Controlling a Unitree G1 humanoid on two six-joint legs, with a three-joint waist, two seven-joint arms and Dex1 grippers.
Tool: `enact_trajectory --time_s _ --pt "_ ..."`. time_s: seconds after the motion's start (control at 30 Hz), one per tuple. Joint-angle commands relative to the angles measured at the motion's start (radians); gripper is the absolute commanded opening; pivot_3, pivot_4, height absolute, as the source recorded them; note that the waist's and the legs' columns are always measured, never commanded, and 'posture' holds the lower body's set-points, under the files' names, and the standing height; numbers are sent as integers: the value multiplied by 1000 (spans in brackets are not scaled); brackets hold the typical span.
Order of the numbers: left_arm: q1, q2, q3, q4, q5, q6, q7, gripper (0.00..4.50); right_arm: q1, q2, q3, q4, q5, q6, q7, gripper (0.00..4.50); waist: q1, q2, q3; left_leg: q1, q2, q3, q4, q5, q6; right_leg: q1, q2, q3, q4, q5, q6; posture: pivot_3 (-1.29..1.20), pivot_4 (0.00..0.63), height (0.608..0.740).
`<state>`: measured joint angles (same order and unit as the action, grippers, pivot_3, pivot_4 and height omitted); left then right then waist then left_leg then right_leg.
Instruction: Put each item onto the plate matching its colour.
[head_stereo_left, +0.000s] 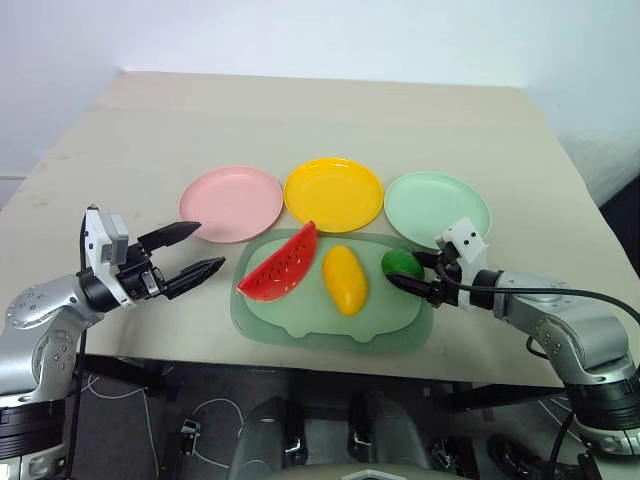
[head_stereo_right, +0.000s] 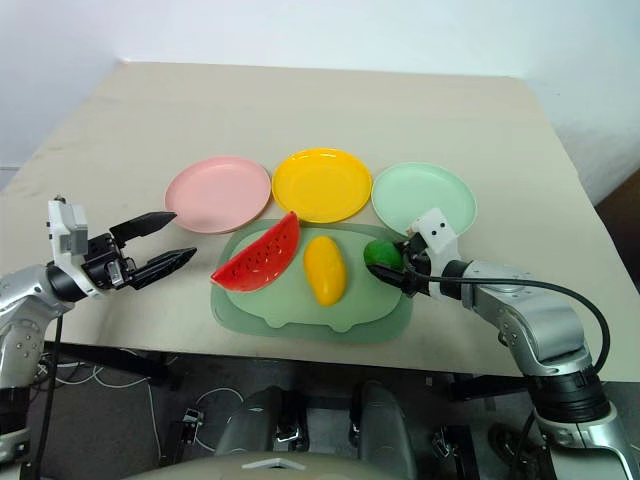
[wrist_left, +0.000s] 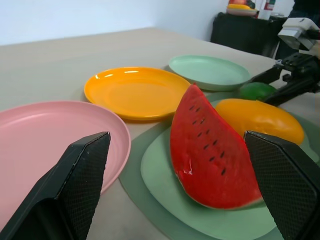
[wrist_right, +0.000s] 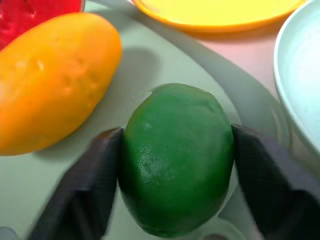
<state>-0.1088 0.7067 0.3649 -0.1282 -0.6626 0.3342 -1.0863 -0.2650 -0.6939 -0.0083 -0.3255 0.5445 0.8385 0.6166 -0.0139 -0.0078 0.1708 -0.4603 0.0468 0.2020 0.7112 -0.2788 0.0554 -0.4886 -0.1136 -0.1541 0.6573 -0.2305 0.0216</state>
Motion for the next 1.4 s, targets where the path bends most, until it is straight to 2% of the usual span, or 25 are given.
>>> enact_trajectory --time_s 0.03,0.1,0.2,0.3,0.37,0.47,0.57,0.73,0.9,1.07,1.17,1.4 --pt "-3 6 4 -11 5 -23 -1 4500 -20 3 -10 -5 1 -4 17 2794 0 0 0 0 0 0 0 0 0 0 0 0 0 0 0 0 150 696" --pt "-2 9 7 -9 6 -23 -2 4500 -29 -2 -21 -17 3 -5 21 2794 0 0 0 0 0 0 0 0 0 0 0 0 0 0 0 0 150 696" --pt "2 13 16 -9 4 -21 -3 4500 -95 5 -105 -23 64 11 18 2793 0 1 1 0 0 0 0 0 0 0 0 0 0 0 0 0 150 696" --pt "11 16 23 -20 0 -15 -1 4500 -209 14 -151 63 66 15 -14 2793 -5 1 1 0 0 1 0 0 0 0 0 0 0 1 -1 0 150 696" --pt "15 13 24 -33 -5 -8 10 4500 -259 11 -135 132 39 -11 6 2793 -4 1 1 0 1 1 0 0 0 0 0 0 0 1 -1 0 150 696" --pt "20 12 21 -41 -6 -7 17 4500 -328 5 -48 274 -66 -68 24 2793 -1 1 0 0 1 1 0 0 -1 -1 0 0 1 1 -1 0 150 696" --pt "27 13 24 -47 -7 -6 22 4500 -435 46 13 526 -173 -153 2 2793 -6 1 1 0 1 4 1 1 0 -1 0 0 2 1 -1 0 150 696" --pt "34 11 25 -68 -15 3 36 4500 -562 99 33 852 -268 -302 26 2793 -8 1 1 0 1 9 3 1 -1 -5 0 4 9 1 0 0 150 696" --pt "40 14 29 -79 -19 7 45 4500 -614 107 28 996 -321 -376 49 2793 -10 1 1 0 2 10 3 1 -1 -5 0 4 9 2 2 0 150 696" --pt "45 15 31 -82 -21 8 51 4500 -616 108 -28 969 -282 -359 85 4468 -12 1 1 0 2 10 4 1 -1 -5 0 4 9 3 2 0 150 696" --pt "40 16 28 -77 -22 9 50 4500 -563 92 -39 817 -240 -320 153 4489 -14 2 1 0 2 10 4 1 -1 -6 0 4 9 3 2 0 150 696" --pt "32 18 20 -64 -22 10 38 4500 -414 19 -83 348 -138 -72 150 4489 -18 2 1 0 2 9 3 1 -1 -6 -1 4 9 3 2 0 150 696"
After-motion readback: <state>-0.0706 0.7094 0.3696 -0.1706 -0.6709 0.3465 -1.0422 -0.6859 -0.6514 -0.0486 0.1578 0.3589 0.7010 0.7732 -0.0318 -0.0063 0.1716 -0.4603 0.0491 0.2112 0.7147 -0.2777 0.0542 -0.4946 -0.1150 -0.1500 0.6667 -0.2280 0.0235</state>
